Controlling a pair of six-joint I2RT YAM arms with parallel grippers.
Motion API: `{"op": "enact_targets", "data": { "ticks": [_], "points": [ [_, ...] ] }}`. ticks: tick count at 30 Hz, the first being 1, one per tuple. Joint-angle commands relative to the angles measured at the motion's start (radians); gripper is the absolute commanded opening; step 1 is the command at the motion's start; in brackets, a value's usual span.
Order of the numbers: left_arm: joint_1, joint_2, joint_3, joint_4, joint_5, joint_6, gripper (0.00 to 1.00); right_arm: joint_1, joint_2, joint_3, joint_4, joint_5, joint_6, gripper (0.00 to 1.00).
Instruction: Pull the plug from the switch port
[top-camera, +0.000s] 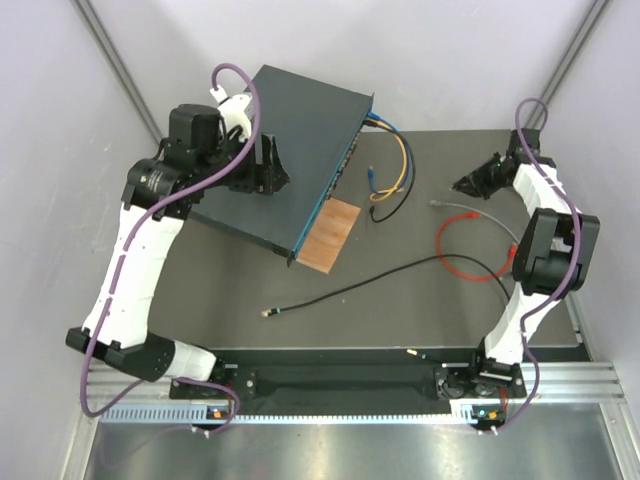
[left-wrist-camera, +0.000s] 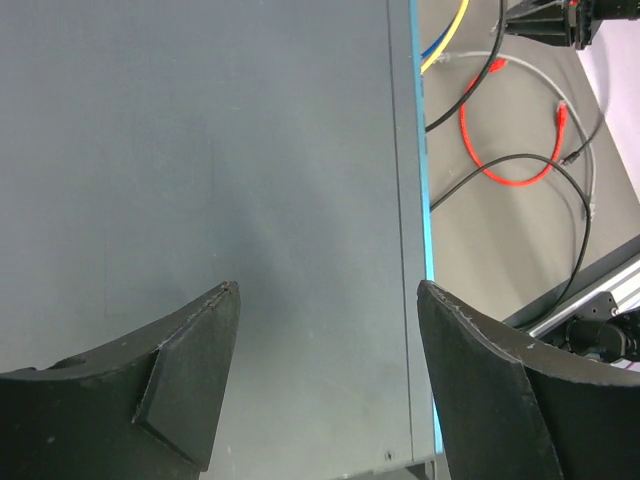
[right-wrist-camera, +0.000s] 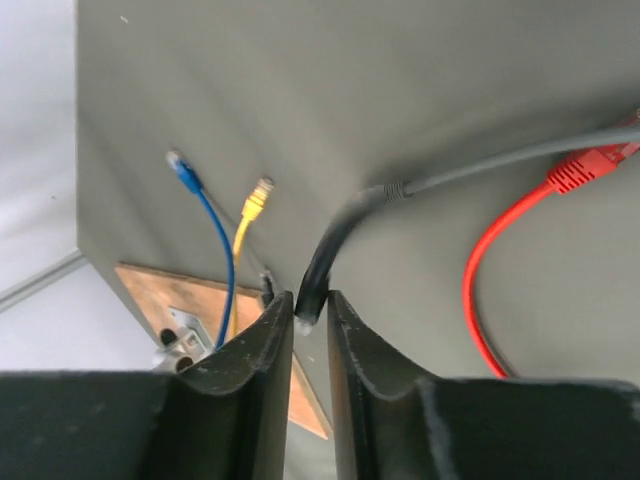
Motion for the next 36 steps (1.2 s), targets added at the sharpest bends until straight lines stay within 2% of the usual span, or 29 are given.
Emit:
{"op": "enact_targets", "data": {
  "ticks": [1,4,6,8,12,20,26,29,36],
  "points": [
    [0.001,0.021,0.036,0.028,0.009,0.002,0.76,0.013,0.013,-0.005,0.045,-0.027,-0.031,0.23],
    [0.001,0.032,0.039,0.028,0.008,-0.001,0.76,0.021,0.021,0.004,0.034,-0.033,-0.043,0.34],
    [0.002,0.038,0.054,0.026,0.005,-0.001,0.76,0.024,0.01,0.009,0.014,-0.027,-0.057,0.46],
    [0.002,0.042,0.06,0.025,0.006,0.001,0.76,0.031,-0.002,0.024,-0.01,-0.015,-0.069,0.54],
    [0.001,0.038,0.056,0.02,0.002,0.01,0.76,0.067,-0.059,0.04,-0.033,0.002,-0.082,0.57],
    [0.001,0.015,0.043,0.017,0.002,0.022,0.77,0.218,-0.185,0.11,-0.059,0.038,-0.068,0.57],
    [0.001,0.001,0.031,0.028,0.014,0.02,0.77,0.257,-0.286,0.167,-0.056,0.107,-0.062,0.6],
    [0.001,0.003,0.03,0.031,0.023,0.017,0.77,0.272,-0.295,0.199,-0.02,0.082,-0.054,0.6],
    [0.001,-0.002,0.034,0.028,0.028,0.01,0.77,0.349,-0.294,0.199,0.224,0.006,0.035,0.59]
  ]
}}
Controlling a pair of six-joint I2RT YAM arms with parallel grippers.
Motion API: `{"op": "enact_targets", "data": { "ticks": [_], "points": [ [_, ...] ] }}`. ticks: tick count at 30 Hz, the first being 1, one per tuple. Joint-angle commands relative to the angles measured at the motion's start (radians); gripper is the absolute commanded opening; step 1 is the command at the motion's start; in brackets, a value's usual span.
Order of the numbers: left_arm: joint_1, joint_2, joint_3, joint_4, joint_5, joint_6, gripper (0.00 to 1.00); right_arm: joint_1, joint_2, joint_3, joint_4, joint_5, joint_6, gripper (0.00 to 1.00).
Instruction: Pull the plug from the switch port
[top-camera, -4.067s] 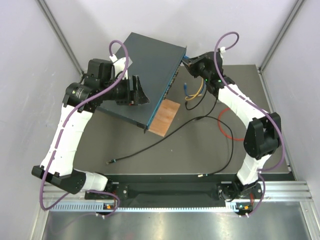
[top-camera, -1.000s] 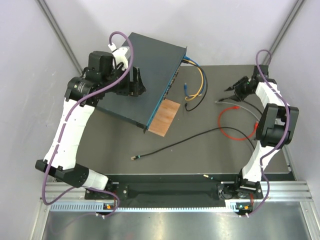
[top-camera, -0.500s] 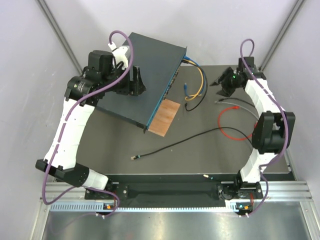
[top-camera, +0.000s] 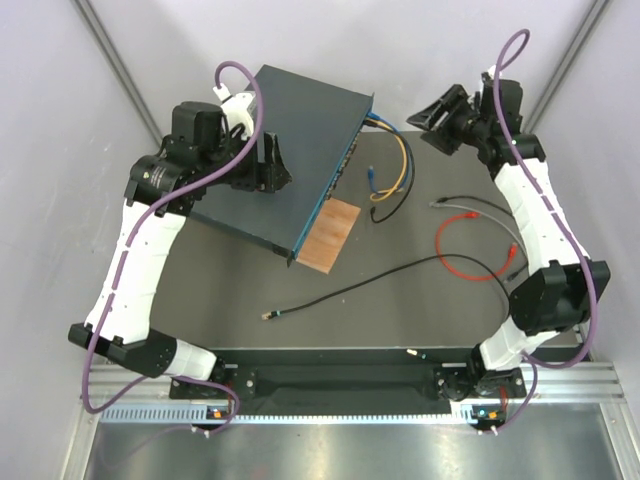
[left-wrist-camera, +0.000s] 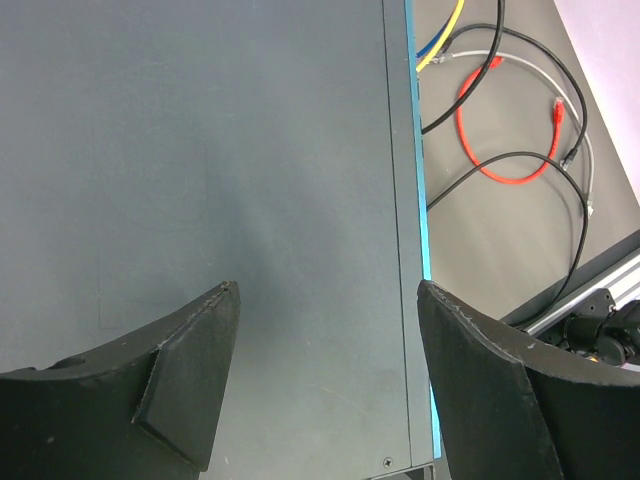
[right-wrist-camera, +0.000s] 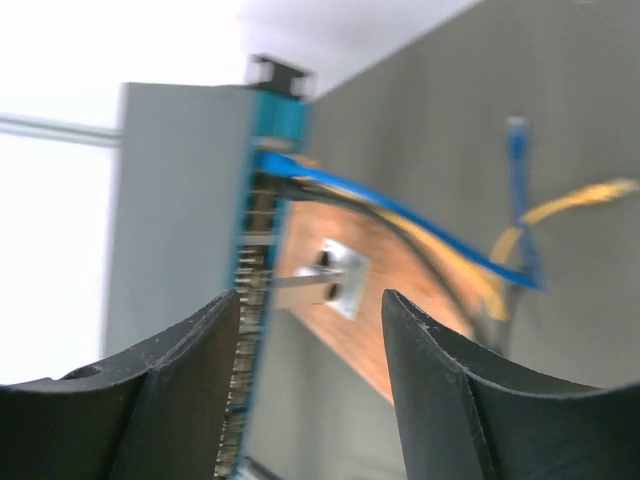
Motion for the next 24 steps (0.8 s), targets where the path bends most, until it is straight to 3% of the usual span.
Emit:
{"op": "enact_targets", "data": {
  "ticks": [1,13,15,19,24],
  "points": [
    [0.001,-0.033,0.016,0.03,0.016,0.005,0.77,0.055,0.001,0.022,0.198,-0.043,0.08,0.58],
    [0.002,-0.039,0.013,0.025,0.008,-0.001,0.77,0.131,0.058,0.007,0.327,0.061,0.296,0.48],
    [0.001,-0.042,0.01,0.022,0.004,0.002,0.77,0.165,0.042,-0.042,0.352,0.115,0.324,0.47],
    [0.002,-0.043,0.004,0.021,0.001,0.006,0.77,0.207,0.012,-0.152,0.441,0.207,0.436,0.34],
    [0.001,-0.046,0.002,0.016,-0.002,0.011,0.77,0.243,0.015,-0.208,0.499,0.307,0.497,0.29]
  ]
}}
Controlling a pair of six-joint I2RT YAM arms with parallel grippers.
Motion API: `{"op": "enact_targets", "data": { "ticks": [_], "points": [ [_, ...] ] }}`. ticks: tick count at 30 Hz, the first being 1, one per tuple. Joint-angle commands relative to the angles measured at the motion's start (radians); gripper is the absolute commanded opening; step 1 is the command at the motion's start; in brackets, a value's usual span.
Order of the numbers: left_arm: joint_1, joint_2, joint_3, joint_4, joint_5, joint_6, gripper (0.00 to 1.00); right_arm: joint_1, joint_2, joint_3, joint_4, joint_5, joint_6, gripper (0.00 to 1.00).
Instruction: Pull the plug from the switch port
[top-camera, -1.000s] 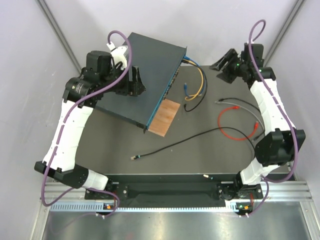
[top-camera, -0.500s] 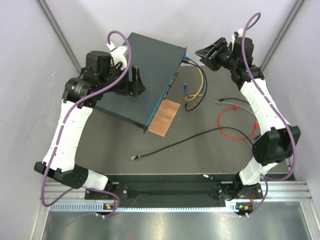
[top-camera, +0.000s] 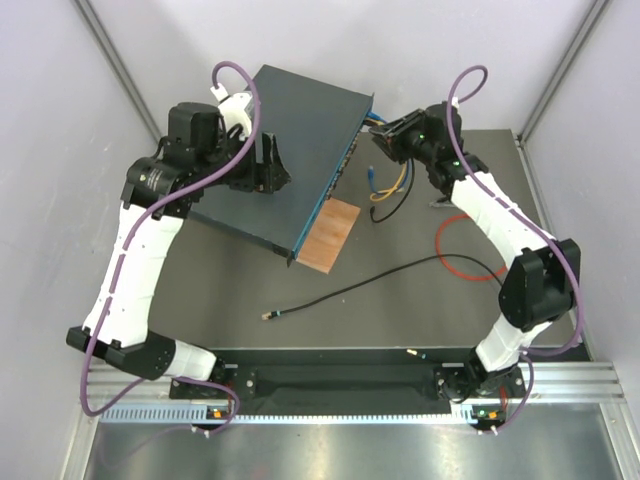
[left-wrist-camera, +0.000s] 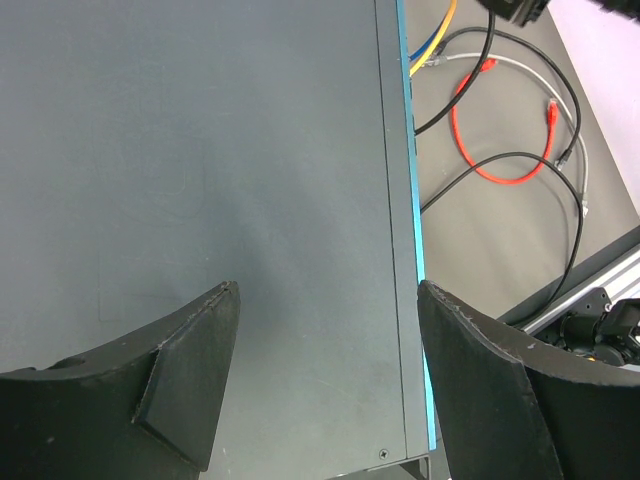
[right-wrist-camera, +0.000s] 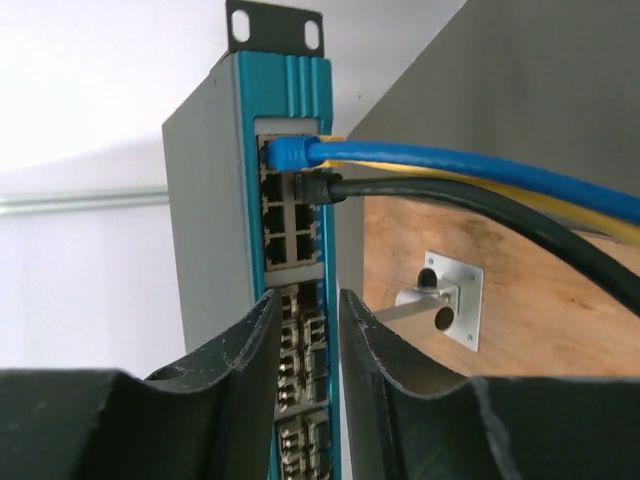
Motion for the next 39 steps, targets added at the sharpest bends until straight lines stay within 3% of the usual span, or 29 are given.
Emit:
{"op": "enact_targets", "data": {
  "ticks": [1,9,26,39],
  "points": [
    [0.001,-0.034,-0.003,0.017,-0.01,0.011,0.77,0.023,-0.04,-0.013,0.123,0.113,0.066,0.29],
    [0.002,-0.029,-0.003,0.011,-0.013,0.011,0.77,0.029,0.02,-0.001,0.197,0.127,0.102,0.29],
    [0.002,-0.023,-0.006,0.003,-0.03,0.024,0.77,0.066,0.106,0.083,0.171,0.168,0.094,0.34],
    [0.001,-0.017,-0.004,-0.002,-0.033,0.025,0.78,0.067,0.112,0.07,0.172,0.2,0.092,0.29]
  ]
}}
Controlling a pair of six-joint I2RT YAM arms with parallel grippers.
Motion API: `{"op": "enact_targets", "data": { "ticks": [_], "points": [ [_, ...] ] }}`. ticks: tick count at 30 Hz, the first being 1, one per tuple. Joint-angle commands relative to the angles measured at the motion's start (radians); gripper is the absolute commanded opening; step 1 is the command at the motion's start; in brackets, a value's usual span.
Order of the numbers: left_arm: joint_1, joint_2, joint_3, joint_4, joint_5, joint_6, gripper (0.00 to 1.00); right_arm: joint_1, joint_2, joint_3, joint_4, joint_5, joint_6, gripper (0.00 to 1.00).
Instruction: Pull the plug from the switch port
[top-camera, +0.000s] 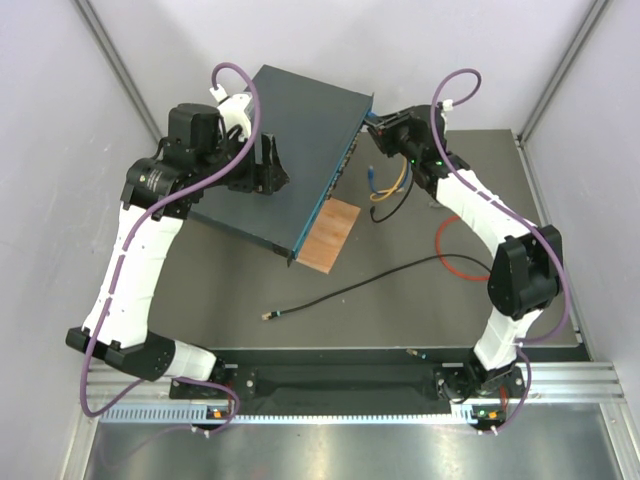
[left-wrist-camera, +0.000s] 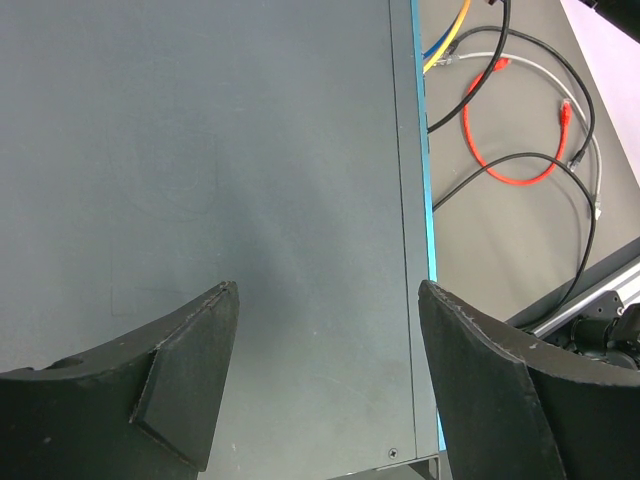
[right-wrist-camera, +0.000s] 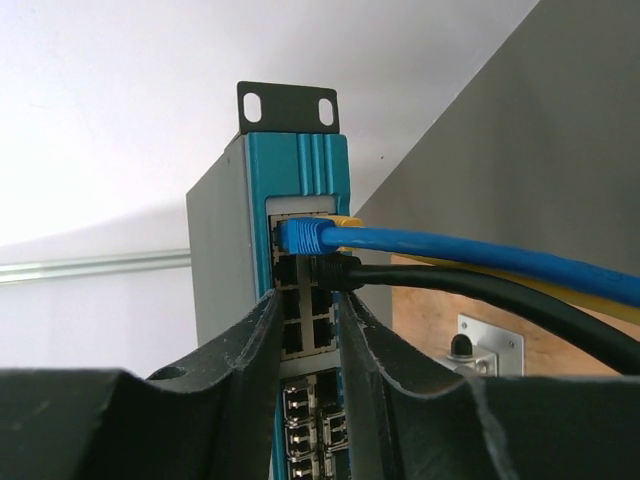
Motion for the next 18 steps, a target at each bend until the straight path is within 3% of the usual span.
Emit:
{"op": "enact_targets", "data": {
  "ticks": [1,8,12,18],
  "points": [
    [0.002,-0.013,0.004,0.004,-0.011,0.017,0.78,0.017,0.015,0.042,0.032,0.017,-0.001,0.29],
    [0.002,-0.015,0.005,-0.006,-0.028,0.022,0.78,-0.004,-0.045,0.121,-0.112,-0.047,-0.1,0.3],
    [0.002,-0.009,-0.005,-0.007,-0.02,0.02,0.78,-0.021,-0.073,0.125,-0.116,-0.047,-0.176,0.35],
    [0.002,0.005,-0.007,-0.012,-0.023,0.016,0.78,-0.059,-0.038,0.167,-0.098,-0.165,-0.283,0.4]
  ]
}}
